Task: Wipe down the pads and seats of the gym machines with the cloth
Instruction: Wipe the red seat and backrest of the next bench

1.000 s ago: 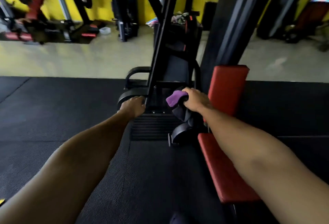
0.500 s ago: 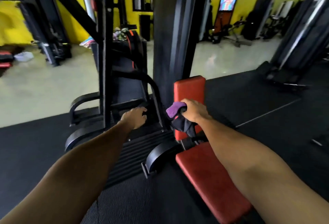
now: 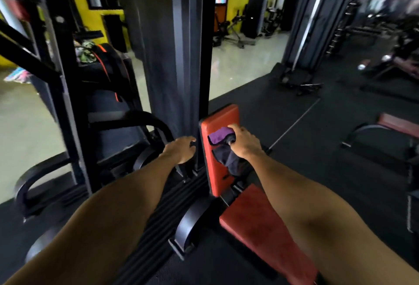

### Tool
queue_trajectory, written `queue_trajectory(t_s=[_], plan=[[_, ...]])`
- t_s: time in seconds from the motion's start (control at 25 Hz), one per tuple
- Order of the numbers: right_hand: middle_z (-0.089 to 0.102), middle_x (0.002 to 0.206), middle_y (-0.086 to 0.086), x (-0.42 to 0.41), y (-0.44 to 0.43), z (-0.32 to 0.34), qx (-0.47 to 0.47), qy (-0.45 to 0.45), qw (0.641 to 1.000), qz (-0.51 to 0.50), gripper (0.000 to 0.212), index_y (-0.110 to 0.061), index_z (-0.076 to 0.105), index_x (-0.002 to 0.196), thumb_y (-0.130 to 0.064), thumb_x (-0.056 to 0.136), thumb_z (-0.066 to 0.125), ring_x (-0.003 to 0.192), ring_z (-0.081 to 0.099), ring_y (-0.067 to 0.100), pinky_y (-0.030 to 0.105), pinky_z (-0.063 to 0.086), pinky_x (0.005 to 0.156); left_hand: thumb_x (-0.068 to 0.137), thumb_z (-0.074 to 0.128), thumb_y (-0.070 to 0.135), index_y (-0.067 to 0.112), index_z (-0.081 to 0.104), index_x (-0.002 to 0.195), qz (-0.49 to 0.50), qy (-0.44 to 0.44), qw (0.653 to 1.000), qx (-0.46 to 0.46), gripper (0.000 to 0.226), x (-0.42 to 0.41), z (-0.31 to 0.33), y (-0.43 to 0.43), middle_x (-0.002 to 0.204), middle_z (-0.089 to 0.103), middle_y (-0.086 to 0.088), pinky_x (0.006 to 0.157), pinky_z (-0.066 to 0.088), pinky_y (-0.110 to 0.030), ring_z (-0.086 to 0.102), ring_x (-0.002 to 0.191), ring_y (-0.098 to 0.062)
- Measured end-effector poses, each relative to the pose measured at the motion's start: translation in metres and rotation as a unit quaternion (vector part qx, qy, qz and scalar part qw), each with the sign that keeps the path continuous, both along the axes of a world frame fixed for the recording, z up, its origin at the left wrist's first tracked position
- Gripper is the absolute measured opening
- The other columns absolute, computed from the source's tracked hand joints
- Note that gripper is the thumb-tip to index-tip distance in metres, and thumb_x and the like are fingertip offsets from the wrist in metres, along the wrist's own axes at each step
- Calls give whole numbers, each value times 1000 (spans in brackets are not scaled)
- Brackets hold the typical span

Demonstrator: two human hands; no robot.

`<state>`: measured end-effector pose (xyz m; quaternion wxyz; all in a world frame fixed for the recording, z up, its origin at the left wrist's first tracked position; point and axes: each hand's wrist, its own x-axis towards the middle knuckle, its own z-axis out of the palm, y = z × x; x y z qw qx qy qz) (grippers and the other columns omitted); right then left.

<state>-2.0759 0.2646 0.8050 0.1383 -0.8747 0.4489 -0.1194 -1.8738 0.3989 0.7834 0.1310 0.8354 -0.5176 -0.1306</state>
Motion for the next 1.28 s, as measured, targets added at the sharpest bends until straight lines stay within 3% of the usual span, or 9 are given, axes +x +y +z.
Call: queue_trajectory(t_s=[0.36,0.68,0.76,0.92,1.04,1.2,1.28], plan=[[42,138,7,74,-37,-16,0,0,996,-95,59,-35,41,143,-19,90,62,106,64,40,46,51,88,102,44,32,26,45,147,-140,-24,990,-4,45,76,0,-88,151,46,-4,109,41,-40,44,138,-27],[42,130,10,139,-108,-60,34,-172,962,-208,43,-22,44,129,-25,91,64,107,59,40,48,54,78,102,44,31,17,49,142,-144,38,989,4,43,89,-27,-181,147,46,-1,105,42,-41,48,130,-29],[44,135,8,156,-120,-73,19,-167,964,-207,46,-25,46,133,-35,91,63,117,54,37,51,53,87,103,42,26,10,49,140,-142,45,989,-10,41,93,-35,-196,146,45,-5,105,42,-40,48,128,-31],[33,154,0,183,-128,-98,48,-208,948,-236,53,-40,40,145,-51,95,51,139,35,32,56,31,112,106,37,21,8,43,148,-157,82,984,-27,44,98,-38,-224,154,40,-10,110,36,-34,45,136,-29],[24,160,0,189,-132,-110,45,-254,936,-241,51,-48,38,148,-47,98,46,141,32,33,55,34,114,106,35,22,10,39,152,-194,80,977,-29,47,104,-46,-242,159,34,-7,107,37,-33,46,135,-29],[29,146,3,196,-166,-105,30,-228,930,-285,48,-43,49,144,-33,96,51,125,41,34,53,39,110,108,33,24,4,49,141,-210,85,974,-30,42,109,-60,-265,149,45,-13,113,33,-37,45,136,-32],[31,141,4,199,-192,-94,35,-202,927,-314,48,-42,48,144,-29,97,51,123,42,37,53,40,108,109,30,28,11,33,153,-228,112,967,-29,48,113,-63,-268,162,28,-7,120,26,-38,30,147,-25]])
